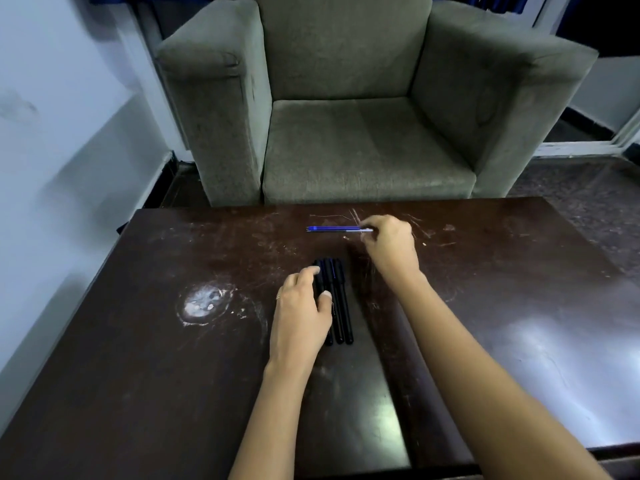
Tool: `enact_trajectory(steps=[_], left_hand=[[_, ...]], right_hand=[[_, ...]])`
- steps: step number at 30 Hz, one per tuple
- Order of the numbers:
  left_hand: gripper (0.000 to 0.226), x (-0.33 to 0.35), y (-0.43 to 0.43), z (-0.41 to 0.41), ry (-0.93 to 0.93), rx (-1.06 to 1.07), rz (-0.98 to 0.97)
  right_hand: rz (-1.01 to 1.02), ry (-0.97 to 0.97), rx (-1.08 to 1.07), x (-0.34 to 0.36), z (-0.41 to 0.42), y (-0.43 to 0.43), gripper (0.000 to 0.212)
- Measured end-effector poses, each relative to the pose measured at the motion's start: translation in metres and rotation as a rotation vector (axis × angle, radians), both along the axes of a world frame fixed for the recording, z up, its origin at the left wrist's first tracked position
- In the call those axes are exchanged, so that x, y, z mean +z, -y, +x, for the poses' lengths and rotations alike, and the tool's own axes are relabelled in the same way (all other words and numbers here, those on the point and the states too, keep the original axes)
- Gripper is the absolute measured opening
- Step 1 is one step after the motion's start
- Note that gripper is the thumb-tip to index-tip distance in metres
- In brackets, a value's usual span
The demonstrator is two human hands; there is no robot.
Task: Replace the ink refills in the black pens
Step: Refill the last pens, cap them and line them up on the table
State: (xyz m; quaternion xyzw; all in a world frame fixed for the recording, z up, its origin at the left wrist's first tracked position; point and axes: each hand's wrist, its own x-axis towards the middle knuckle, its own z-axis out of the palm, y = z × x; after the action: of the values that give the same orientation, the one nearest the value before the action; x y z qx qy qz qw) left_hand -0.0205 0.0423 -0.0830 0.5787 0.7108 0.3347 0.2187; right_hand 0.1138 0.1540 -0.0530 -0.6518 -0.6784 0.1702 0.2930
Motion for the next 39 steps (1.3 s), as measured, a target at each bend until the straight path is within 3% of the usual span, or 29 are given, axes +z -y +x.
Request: enact_trajectory(steps=[7,13,19,25,30,39], left_hand=[[0.043,-0.001,-0.003,0.001,0.008,0.002,0.002],[0.043,-0.004,-0.004,0.002,0.006,-0.004,0.001],[0.04,-0.005,-0.004,0.001,0.008,-0.004,0.009],[0.04,-0.001,-0.004,0.002,0.017,-0.001,0.007],[0.041,0.003,-0.001,0.006,0.009,-0.018,-0.006],[0.041,0.007,0.008,-0.001,-0.043,-0.027,-0.044]], right_hand=[[-0.067,0.315,0.253,0.005,-0.023,-0.051,0.027],[-0.141,0.409,0.312,-0.002,-0.028,-0.06,0.029],[-0.107,0.411,0.206,-0.007,-0.021,-0.049,0.025],[-0.06,0.452,-0.031,-0.012,-0.008,-0.018,0.023],[-0.128,0.472,-0.184,-0.011,0.008,0.018,0.026],[-0.237,0.477,-0.268,-0.004,0.022,0.066,0.027]])
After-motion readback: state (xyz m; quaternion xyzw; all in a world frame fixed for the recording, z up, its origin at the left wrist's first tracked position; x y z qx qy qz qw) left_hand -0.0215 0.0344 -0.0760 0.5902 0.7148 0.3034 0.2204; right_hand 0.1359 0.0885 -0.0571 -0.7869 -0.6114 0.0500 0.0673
